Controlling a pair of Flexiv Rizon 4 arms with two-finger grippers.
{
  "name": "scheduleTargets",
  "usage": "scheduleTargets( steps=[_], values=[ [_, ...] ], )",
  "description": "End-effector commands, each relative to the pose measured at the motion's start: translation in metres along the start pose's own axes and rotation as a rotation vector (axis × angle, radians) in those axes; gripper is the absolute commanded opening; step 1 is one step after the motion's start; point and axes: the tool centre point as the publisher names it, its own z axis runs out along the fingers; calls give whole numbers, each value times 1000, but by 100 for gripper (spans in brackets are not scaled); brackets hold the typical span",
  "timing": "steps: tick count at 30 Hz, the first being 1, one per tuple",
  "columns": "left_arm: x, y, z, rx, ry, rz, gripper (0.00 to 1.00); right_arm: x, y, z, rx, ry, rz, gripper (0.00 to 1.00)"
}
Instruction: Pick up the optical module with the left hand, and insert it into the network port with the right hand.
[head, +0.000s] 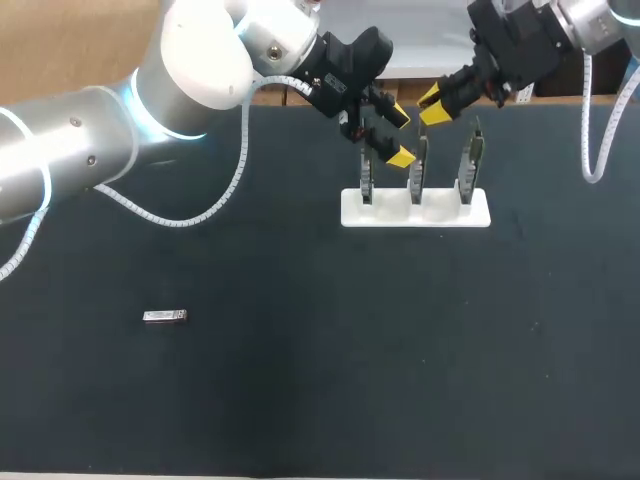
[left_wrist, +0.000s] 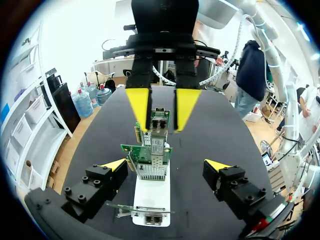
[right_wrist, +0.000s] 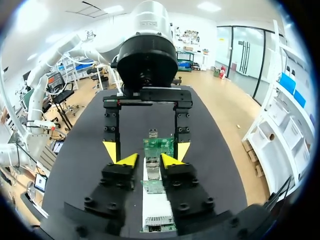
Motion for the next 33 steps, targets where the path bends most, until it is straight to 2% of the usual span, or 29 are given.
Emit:
scheduleTargets(
  steps=[1,12,13,15,24,33],
  values=[
    [-1,2,0,5,5,-1,100,-2,2,-3,5,-16,9,100],
    [-1,2,0,5,5,-1,100,-10,-1,-13,-1,-70,41,100],
    [-1,2,0,5,5,-1,100,-11,-1,-14,0,-72,40,70],
    [-1,2,0,5,5,-1,100,-13,-1,-15,5,-77,33,2],
    [-1,2,0,5,5,-1,100,-20,1,-18,7,-90,11,0],
    [-1,2,0,5,5,-1,100,-16,-2,-12,2,-77,22,0]
  ],
)
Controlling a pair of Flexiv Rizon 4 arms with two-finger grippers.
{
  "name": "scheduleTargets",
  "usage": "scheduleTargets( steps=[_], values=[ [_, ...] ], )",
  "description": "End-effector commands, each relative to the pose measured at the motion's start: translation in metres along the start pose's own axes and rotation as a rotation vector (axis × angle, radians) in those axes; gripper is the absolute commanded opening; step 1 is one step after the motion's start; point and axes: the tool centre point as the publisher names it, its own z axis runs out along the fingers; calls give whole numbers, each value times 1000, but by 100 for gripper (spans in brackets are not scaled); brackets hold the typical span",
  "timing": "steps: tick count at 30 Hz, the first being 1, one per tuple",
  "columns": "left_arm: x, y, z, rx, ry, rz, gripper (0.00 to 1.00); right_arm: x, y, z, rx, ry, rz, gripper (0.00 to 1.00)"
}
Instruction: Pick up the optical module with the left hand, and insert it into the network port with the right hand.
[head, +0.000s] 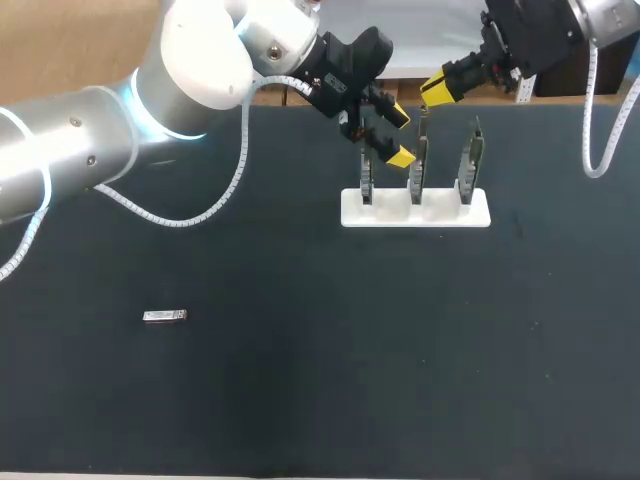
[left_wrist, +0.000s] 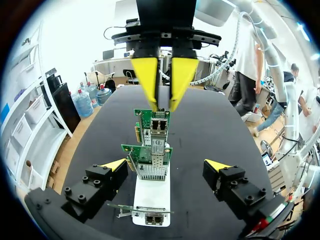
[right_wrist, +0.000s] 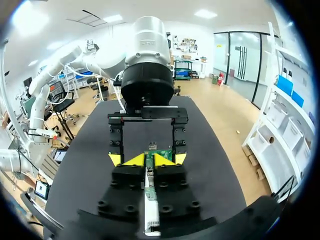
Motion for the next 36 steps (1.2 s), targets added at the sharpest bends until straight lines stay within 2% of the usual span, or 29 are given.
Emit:
scheduleTargets(
  steps=[1,16,36],
  values=[
    [-1,2,0,5,5,-1,100,2,-2,3,-1,2,4,0],
    [-1,2,0,5,5,-1,100,7,-4,9,-12,34,1,0],
    [-1,2,0,5,5,-1,100,35,-6,24,-45,81,77,0]
  ],
)
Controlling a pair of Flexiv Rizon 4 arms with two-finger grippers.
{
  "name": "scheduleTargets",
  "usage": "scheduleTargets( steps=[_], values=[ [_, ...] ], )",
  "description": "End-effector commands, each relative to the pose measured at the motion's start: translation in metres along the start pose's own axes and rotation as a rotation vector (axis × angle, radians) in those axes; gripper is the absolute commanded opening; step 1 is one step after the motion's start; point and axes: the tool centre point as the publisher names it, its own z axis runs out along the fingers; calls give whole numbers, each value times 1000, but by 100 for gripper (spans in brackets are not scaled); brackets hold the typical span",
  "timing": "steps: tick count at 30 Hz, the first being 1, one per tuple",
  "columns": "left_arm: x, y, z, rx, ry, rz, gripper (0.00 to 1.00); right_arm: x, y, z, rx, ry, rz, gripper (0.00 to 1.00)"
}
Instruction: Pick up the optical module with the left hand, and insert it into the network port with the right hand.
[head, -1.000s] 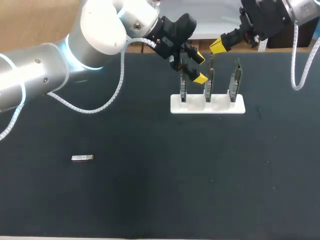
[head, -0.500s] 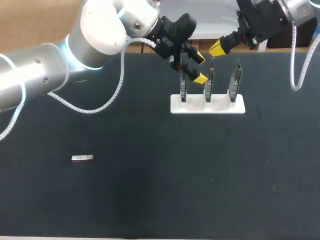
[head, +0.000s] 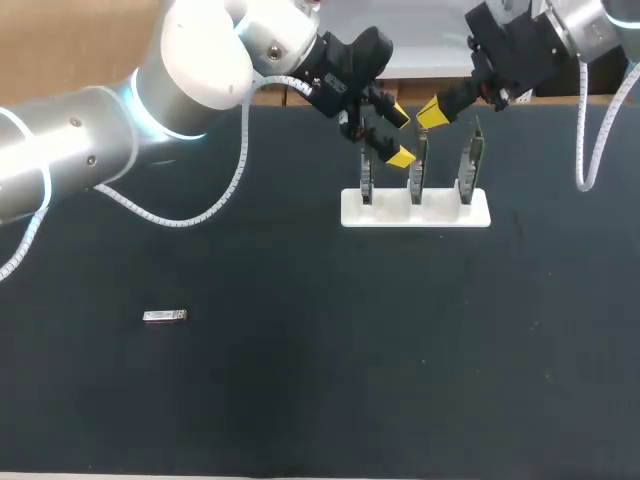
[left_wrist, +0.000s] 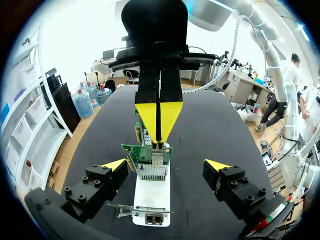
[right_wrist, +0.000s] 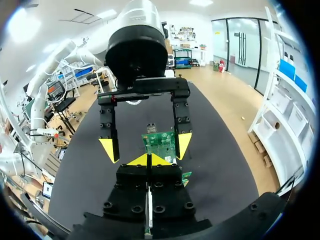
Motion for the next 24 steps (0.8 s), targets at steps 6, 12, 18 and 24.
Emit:
scheduleTargets(
  steps=[6,12,18,24],
  values=[
    [-1,2,0,5,5,-1,100,10,-3,6,-13,18,22,0],
    [-1,2,0,5,5,-1,100,13,-3,7,-13,20,30,0],
    [-1,2,0,5,5,-1,100,-2,-1,-4,2,-21,-5,0],
    [-1,2,0,5,5,-1,100,-18,-2,-23,25,-57,-26,0]
  ],
)
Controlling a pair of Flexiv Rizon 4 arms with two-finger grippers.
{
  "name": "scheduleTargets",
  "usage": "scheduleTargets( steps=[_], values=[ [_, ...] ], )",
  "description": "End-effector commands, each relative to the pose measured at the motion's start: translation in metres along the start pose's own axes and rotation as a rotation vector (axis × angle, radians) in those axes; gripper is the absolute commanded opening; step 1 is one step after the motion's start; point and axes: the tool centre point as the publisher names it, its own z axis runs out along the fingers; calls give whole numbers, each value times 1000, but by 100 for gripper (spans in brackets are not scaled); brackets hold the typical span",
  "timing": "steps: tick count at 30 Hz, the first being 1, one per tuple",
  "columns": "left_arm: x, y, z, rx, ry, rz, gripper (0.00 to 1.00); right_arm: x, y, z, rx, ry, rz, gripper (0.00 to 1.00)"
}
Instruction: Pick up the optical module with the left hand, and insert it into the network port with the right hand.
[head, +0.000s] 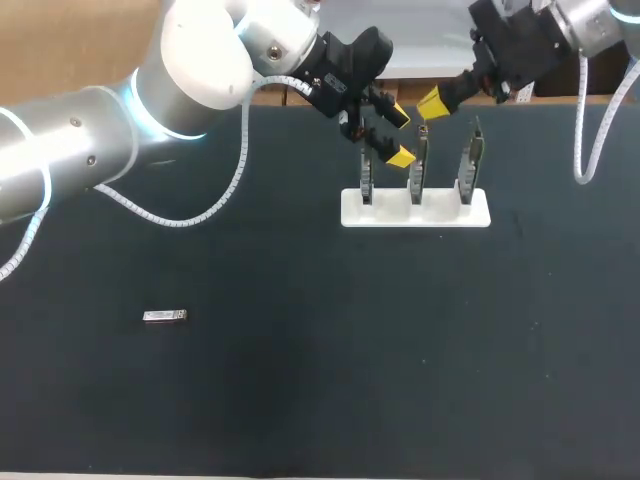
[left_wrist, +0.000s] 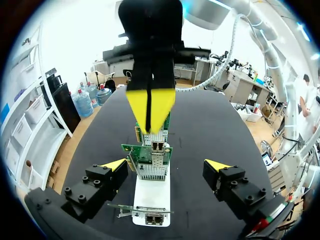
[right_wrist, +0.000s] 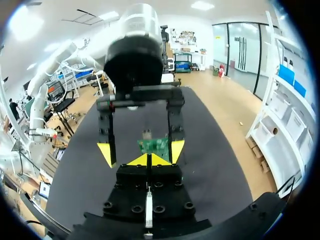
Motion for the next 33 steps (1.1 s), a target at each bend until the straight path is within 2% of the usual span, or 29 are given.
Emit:
scheduleTargets(
  steps=[1,6,10,13,25,33],
  values=[
    [-1,2,0,5,5,-1,100,-3,4,-15,12,-15,-1,0],
    [-1,2,0,5,5,-1,100,0,2,-39,9,-47,-14,0],
    [-1,2,0,5,5,-1,100,13,6,-56,-87,-37,-50,0],
    [-1,2,0,5,5,-1,100,23,7,-65,-102,-20,-51,0],
    [-1,2,0,5,5,-1,100,56,7,-80,-65,41,-23,0],
    [-1,2,0,5,5,-1,100,66,7,-81,-65,44,-13,0]
  ],
)
